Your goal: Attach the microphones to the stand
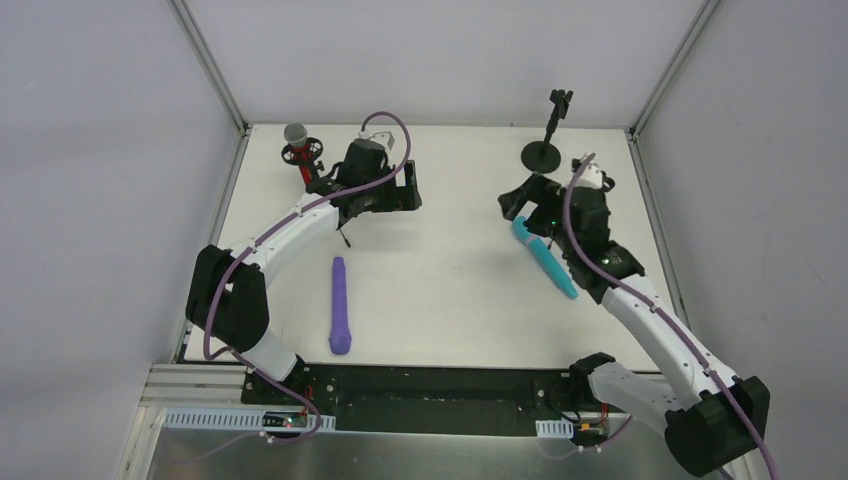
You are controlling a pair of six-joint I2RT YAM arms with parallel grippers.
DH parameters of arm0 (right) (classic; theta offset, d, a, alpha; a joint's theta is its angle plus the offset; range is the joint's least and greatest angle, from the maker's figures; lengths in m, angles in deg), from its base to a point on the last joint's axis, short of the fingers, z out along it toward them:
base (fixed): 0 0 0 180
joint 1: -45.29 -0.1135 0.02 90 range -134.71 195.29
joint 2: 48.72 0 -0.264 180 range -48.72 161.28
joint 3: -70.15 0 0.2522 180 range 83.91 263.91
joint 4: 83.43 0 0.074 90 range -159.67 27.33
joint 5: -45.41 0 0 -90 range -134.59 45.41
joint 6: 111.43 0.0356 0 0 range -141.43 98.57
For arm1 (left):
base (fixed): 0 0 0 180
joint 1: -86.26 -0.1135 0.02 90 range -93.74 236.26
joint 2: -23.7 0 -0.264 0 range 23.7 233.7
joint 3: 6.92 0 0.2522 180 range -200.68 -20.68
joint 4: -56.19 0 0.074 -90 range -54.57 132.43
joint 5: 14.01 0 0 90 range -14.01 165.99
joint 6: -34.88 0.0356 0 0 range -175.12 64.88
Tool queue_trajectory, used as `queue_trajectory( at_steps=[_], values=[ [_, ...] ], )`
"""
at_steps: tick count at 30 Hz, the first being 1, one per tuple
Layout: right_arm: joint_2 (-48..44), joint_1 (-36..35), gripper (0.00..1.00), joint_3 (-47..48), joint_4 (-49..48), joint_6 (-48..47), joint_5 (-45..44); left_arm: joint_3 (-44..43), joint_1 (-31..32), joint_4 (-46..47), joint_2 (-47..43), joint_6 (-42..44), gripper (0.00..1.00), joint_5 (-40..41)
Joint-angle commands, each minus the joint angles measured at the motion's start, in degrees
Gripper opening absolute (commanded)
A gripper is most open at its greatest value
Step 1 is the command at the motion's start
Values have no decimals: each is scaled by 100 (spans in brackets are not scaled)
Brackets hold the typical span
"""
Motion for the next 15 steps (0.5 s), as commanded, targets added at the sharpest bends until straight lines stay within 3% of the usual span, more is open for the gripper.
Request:
queue_trajectory(
  at_steps=[1,7,12,15],
  values=[
    [120,1142,99,617,1093,597,1499,-180,-19,9,-296,-56,99,186],
    [313,2850,99,369,763,1317,2894,-210,-19,7,-207,4,99,224],
    [478,4211,99,-513,-882,2606,4000,-243,-16,8,-108,-65,99,-52],
    [699,4670,98,-802,-1701,3060,4331,-279,-19,7,-51,-112,99,-174]
  ],
)
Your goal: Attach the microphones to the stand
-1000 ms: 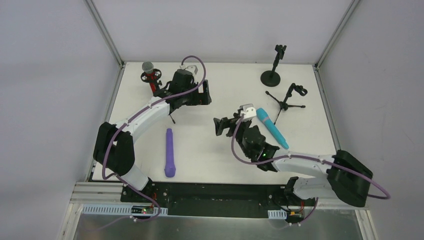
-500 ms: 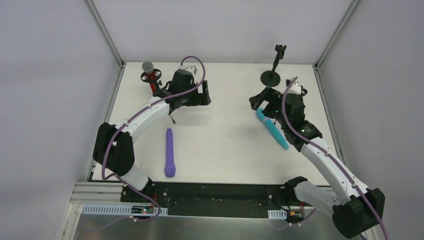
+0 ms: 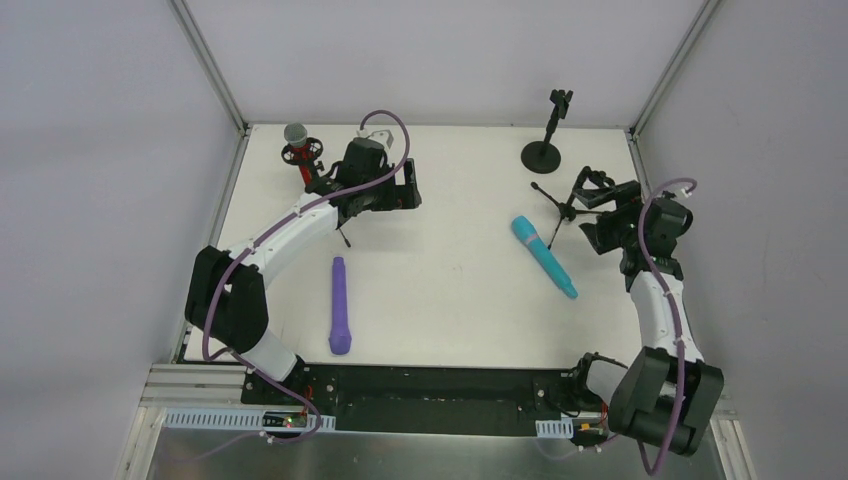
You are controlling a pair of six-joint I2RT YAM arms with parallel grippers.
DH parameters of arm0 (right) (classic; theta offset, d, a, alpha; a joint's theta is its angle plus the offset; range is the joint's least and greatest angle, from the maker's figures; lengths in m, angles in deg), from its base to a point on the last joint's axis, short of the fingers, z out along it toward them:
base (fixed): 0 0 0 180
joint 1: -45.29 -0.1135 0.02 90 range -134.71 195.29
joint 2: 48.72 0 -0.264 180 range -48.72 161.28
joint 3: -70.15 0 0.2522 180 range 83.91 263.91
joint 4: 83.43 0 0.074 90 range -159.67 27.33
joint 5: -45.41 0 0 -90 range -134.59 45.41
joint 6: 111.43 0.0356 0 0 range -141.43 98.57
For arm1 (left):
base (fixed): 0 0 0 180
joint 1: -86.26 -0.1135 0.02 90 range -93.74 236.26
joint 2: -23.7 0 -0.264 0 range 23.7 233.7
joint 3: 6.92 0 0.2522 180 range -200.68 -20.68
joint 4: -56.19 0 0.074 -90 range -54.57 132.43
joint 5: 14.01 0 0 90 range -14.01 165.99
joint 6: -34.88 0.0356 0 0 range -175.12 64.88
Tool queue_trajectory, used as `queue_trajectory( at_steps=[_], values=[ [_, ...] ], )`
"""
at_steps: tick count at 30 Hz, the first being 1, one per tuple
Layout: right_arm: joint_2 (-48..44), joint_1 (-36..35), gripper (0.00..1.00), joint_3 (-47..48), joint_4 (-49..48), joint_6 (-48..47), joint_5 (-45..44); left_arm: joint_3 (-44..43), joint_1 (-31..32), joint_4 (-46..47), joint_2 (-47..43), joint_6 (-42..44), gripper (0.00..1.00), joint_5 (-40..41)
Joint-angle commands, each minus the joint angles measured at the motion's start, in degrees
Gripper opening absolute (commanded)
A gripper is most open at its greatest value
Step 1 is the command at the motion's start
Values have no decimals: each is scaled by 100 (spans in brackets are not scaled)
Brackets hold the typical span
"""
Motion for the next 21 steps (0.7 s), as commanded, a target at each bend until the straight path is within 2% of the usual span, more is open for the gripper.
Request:
queue_trajectory(
  at_steps=[1,12,21],
  values=[
    [303,566,98,-317,-1617,1107,1036,-272,-10,14,8,-133,99,-298],
    [1334,959,93,-131,-2626,1460,839,-305,-17,14,92,-151,98,-506],
    [2232,1127,84,-277,-4760,2474,990,-346,-17,16,199,-121,98,-588]
  ],
)
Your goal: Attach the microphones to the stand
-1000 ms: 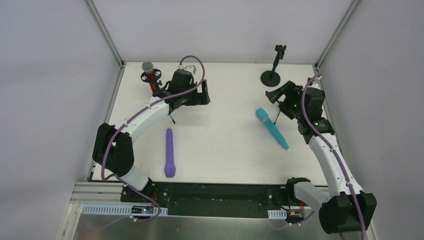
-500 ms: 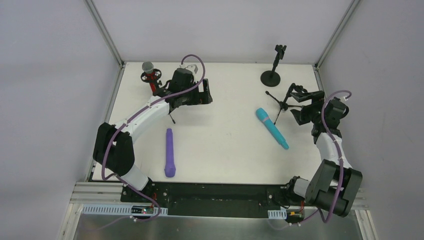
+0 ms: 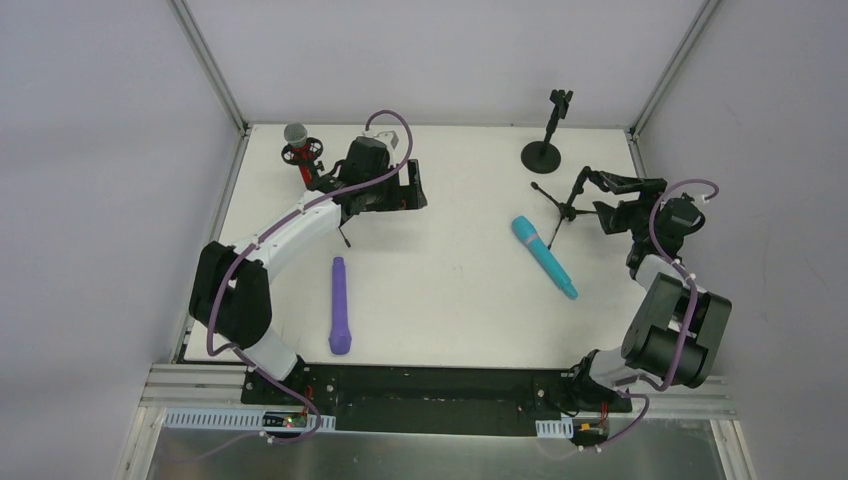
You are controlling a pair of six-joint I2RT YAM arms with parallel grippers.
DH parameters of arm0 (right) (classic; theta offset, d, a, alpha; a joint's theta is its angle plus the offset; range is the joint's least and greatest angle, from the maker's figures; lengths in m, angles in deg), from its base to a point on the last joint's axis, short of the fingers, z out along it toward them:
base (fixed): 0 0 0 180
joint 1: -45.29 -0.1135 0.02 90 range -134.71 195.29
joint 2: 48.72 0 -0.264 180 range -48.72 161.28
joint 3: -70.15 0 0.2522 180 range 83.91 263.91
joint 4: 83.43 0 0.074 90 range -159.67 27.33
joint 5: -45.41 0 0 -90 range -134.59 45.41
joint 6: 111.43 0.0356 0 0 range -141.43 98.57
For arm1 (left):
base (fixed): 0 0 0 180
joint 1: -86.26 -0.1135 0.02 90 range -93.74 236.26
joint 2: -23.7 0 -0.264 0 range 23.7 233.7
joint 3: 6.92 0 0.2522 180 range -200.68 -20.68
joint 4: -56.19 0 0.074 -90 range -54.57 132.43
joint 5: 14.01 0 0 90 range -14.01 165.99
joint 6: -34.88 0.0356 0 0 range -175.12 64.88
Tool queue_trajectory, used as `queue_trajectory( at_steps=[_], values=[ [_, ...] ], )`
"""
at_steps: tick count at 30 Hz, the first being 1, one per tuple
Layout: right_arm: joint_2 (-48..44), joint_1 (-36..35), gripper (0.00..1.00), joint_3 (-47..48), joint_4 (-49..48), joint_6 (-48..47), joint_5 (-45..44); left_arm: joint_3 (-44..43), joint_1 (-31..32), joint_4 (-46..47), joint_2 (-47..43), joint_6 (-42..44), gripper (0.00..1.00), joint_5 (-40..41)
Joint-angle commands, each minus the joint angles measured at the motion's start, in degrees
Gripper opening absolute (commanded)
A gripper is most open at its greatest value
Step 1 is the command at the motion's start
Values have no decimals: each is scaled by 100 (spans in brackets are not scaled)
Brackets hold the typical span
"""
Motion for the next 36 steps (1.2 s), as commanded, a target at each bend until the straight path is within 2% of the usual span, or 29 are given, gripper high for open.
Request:
queue_trajectory(
  at_steps=[1,3,9,17,26,30,32,36],
  values=[
    [443,47,83,83,-1876,839,244,-241,-18,14,71,-7,98,-143],
    [744,47,78,143,-2443,1133,435,-243,-19,16,93,17,98,-143],
    [1483,40,70,460,-3197,1800,679,-262,-19,16,174,30,98,-198],
    [1472,-145,66,602,-2719,1400,678,-281,-19,16,242,21,98,-280],
    [1559,-255,27,618,-2690,1330,591,-306,-19,12,328,59,97,-356],
    [1409,-292,7,616,-2239,1057,497,-325,-19,0,366,58,97,-399],
    [1312,-344,0,640,-1944,855,449,-334,-19,-6,378,66,97,-393],
    [1195,-426,0,683,-1848,735,396,-333,-19,-18,401,79,97,-389]
  ],
)
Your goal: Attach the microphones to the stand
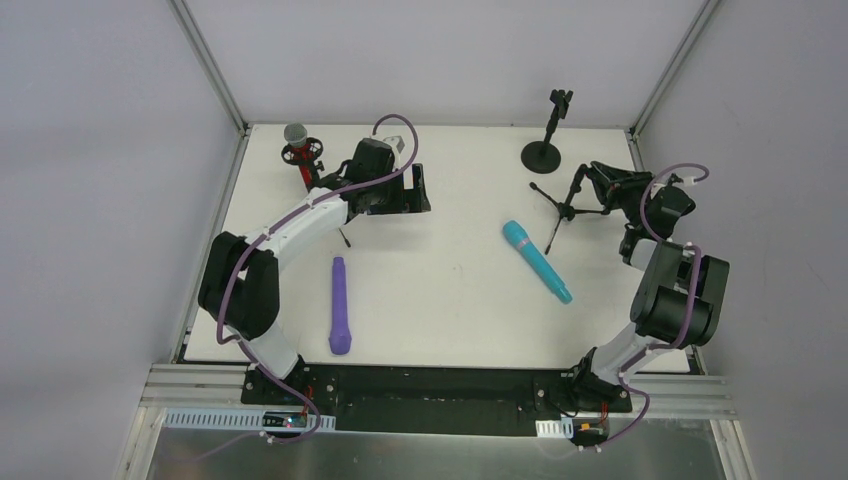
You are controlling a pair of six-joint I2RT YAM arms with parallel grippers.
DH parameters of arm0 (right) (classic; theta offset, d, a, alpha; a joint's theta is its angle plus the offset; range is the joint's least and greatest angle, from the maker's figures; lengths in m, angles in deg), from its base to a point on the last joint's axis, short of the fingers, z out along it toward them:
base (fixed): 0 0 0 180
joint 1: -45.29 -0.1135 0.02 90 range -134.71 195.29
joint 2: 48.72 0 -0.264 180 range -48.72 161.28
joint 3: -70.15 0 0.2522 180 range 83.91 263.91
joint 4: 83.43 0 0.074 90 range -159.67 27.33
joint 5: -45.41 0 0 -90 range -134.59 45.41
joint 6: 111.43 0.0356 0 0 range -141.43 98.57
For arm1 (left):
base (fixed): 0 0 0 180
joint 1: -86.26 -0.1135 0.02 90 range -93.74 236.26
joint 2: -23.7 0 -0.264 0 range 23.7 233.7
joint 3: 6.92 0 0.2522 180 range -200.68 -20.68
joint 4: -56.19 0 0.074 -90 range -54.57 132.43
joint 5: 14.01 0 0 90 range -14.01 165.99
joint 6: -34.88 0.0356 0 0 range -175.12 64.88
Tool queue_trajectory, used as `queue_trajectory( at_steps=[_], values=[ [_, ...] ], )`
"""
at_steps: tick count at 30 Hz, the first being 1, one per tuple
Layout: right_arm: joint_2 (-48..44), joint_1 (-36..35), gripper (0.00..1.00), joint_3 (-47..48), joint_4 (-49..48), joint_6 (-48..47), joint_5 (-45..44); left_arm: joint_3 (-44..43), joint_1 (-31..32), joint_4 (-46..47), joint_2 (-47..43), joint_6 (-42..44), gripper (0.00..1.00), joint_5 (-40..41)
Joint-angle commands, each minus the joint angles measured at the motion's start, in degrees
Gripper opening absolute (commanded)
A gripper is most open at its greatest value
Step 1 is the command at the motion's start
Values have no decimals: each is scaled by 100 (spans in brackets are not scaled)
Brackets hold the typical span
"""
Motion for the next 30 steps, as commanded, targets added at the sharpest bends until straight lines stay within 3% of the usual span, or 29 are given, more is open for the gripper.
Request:
queue_trajectory(
  at_steps=[1,8,19,30],
  values=[
    [-266,-139,0,187,370,-444,-71,-235,-17,-8,9,79,97,-107],
    [-308,-236,0,742,133,-56,-75,-272,-17,-16,43,78,97,-126],
    [-1196,-786,0,1514,1179,-435,-146,-337,-17,-95,-66,92,97,-61],
    [-2383,-2486,0,1465,2351,-1225,-632,-161,-17,-118,-736,685,99,1075]
  ],
)
